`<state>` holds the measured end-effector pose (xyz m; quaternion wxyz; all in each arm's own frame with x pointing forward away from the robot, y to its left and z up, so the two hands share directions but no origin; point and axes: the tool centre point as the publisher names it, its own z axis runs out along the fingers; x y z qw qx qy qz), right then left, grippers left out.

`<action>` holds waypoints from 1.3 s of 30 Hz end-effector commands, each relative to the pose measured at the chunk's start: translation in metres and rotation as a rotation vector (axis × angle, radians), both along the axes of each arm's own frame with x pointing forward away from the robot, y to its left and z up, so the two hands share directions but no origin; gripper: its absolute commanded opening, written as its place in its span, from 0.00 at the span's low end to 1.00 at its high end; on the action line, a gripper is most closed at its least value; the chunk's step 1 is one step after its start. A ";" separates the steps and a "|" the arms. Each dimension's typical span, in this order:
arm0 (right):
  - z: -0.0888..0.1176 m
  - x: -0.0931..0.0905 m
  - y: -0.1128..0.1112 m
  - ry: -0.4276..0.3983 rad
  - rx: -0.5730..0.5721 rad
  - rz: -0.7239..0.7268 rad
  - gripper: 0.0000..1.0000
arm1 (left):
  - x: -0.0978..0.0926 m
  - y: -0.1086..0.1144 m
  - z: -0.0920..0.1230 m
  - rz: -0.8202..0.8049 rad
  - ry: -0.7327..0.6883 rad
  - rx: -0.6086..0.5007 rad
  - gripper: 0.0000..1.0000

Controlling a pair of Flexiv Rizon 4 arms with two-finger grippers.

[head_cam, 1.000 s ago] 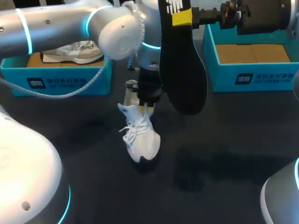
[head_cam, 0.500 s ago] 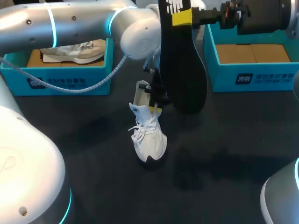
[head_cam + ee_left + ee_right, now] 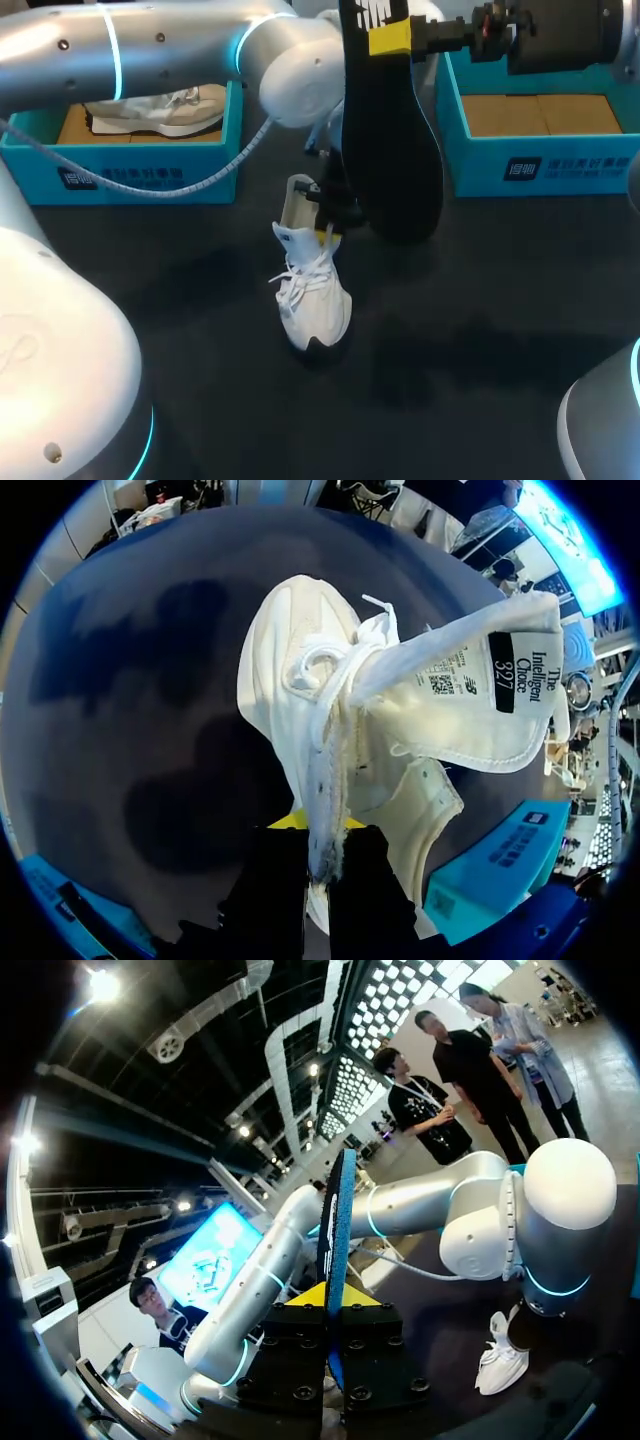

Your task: Take the shoe out of the shoebox, open the shoe tongue, remove and reinsert the insole, then place the shoe into the shoebox

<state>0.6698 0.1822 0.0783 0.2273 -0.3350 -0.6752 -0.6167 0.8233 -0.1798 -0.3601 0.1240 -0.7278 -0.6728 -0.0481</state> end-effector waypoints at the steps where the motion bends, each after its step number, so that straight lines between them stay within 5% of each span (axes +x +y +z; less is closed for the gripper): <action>1: 0.000 0.002 0.003 0.001 -0.002 0.000 0.00 | -0.004 0.000 0.001 0.002 0.012 -0.006 0.00; 23: 0.000 0.002 0.003 0.001 -0.002 0.000 0.00 | -0.021 -0.011 -0.017 -0.004 0.017 0.014 0.00; 24: 0.000 0.002 0.003 0.001 -0.002 0.000 0.00 | -0.021 -0.011 -0.018 -0.004 0.017 0.016 0.10; 26: 0.000 0.002 0.003 0.001 -0.002 0.000 0.00 | -0.021 -0.012 -0.018 -0.005 0.017 0.018 0.47; 28: 0.000 0.002 0.003 0.001 -0.002 0.000 0.00 | -0.021 -0.013 -0.018 -0.007 0.019 0.016 0.49; 29: 0.000 0.002 0.003 0.001 -0.002 0.000 0.00 | -0.021 -0.013 -0.017 -0.009 0.020 0.014 0.57; 31: 0.000 0.002 0.003 0.001 -0.002 0.000 0.00 | -0.021 -0.013 -0.014 -0.015 0.028 0.002 0.94; 32: 0.000 0.002 0.003 0.001 -0.002 0.000 0.00 | -0.021 -0.013 -0.012 -0.013 0.029 -0.007 1.00; 39: 0.000 0.002 0.003 0.001 -0.002 0.000 0.00 | -0.008 -0.011 0.011 0.010 0.013 -0.073 1.00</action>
